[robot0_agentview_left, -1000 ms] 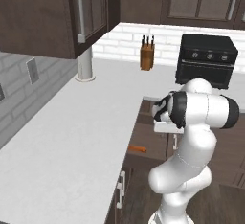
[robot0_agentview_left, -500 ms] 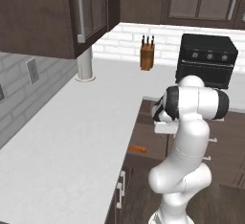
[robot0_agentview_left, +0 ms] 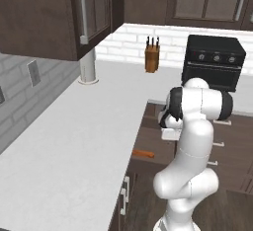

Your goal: Pick up the knife from the drawer and place it on the cutting board. Then place the meat from the plate to the cutting board.

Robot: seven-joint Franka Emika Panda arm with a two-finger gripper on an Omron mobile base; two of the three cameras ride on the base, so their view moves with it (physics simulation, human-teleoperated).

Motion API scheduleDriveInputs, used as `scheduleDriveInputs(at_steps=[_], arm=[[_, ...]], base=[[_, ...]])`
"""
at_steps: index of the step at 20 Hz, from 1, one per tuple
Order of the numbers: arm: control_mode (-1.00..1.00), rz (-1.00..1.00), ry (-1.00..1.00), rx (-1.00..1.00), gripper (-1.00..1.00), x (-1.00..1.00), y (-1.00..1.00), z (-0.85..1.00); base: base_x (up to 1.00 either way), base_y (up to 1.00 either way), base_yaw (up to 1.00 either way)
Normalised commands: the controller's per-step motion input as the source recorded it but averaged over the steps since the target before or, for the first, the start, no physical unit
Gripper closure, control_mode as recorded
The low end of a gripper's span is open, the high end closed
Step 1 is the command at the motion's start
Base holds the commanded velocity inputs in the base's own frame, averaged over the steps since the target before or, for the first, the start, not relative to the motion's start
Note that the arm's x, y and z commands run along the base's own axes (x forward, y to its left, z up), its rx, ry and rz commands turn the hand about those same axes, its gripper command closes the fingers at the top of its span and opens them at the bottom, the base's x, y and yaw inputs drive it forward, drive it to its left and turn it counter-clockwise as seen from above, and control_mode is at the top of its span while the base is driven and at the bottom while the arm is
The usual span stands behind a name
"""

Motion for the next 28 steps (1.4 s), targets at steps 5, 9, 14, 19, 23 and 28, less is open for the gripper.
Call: scheduleDriveInputs(at_steps=[5,9,14,19,23,28], arm=[[-1.00,-0.01,0.01,0.00,-1.00,-0.66,-0.92,-0.22],[-1.00,0.00,0.02,0.00,-1.00,-0.66,-1.00,-0.18],[-1.00,0.00,0.06,0.00,-1.00,-0.52,-1.00,-0.09],[-1.00,0.00,0.01,0.03,-1.00,-0.35,-0.67,0.11],[-1.00,0.02,-0.08,0.12,-1.00,-0.51,0.05,0.61],[-1.00,0.09,-0.15,0.01,-1.00,-0.64,0.49,0.66]], base=[[0.00,0.00,0.00],[0.00,0.00,0.00],[0.00,0.00,0.00],[0.00,0.00,0.00],[0.00,0.00,0.00],[0.00,0.00,0.00]])
